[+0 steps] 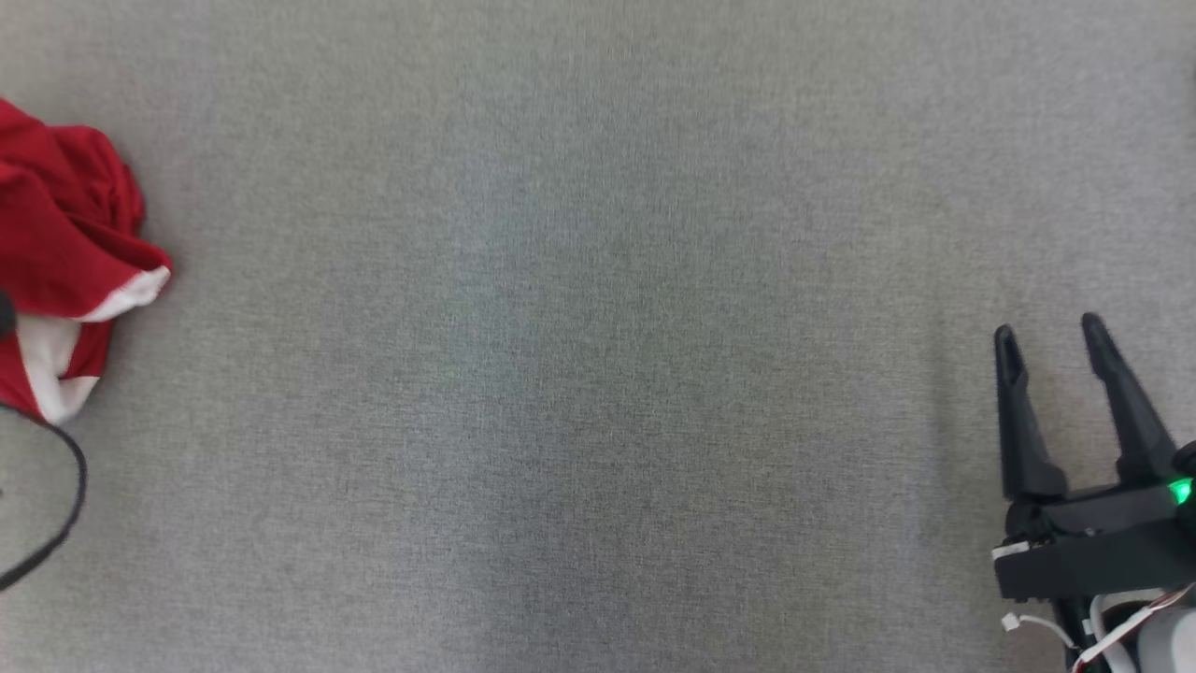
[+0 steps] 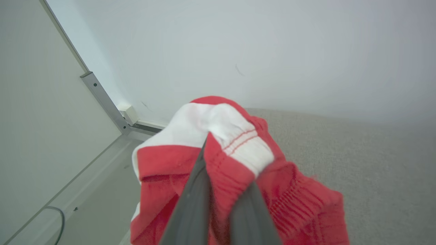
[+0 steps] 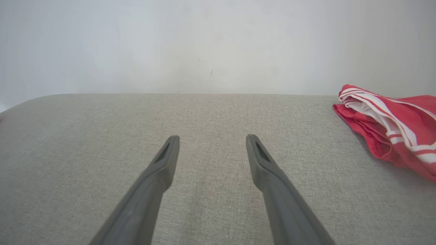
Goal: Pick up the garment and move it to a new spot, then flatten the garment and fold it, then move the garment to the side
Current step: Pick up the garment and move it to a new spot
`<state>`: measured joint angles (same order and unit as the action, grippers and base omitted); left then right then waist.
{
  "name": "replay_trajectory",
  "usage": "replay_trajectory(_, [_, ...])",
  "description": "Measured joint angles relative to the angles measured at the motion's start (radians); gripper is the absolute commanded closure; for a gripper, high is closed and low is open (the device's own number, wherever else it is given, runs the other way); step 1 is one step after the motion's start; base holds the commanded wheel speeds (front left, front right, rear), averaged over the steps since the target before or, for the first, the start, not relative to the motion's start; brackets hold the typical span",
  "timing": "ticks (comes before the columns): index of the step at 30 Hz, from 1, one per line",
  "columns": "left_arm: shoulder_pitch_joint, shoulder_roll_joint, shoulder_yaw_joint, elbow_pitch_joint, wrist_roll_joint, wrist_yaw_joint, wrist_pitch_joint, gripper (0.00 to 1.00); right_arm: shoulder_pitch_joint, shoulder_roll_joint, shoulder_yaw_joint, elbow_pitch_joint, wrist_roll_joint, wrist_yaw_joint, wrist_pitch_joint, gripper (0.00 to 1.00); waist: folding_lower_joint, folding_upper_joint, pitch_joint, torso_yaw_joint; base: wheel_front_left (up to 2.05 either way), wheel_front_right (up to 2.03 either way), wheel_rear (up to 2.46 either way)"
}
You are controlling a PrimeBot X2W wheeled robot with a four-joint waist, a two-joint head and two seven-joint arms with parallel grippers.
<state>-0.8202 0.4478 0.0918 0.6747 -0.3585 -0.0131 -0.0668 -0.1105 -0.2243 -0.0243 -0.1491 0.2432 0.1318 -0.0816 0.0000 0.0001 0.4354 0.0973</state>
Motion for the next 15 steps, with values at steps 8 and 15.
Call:
replay_trajectory(8, [-0.094, 0.031, -0.06, -0.202, 0.05, -0.013, -0.006, 1.0, 0.006, 0.04, 0.026, 0.075, 0.019, 0.0, -0.052, 0.0, -0.0001, -0.0001, -0.079, -0.017, 0.0, 0.0, 0.0])
replay_trajectory(15, [-0.196, -0.003, -0.166, -0.418, 0.086, -0.029, 0.086, 1.0, 0.007, 0.081, 0.052, 0.145, 0.033, 0.0, -0.101, 0.0, 0.0, 0.0, -0.121, -0.074, 0.0, 0.0, 0.0])
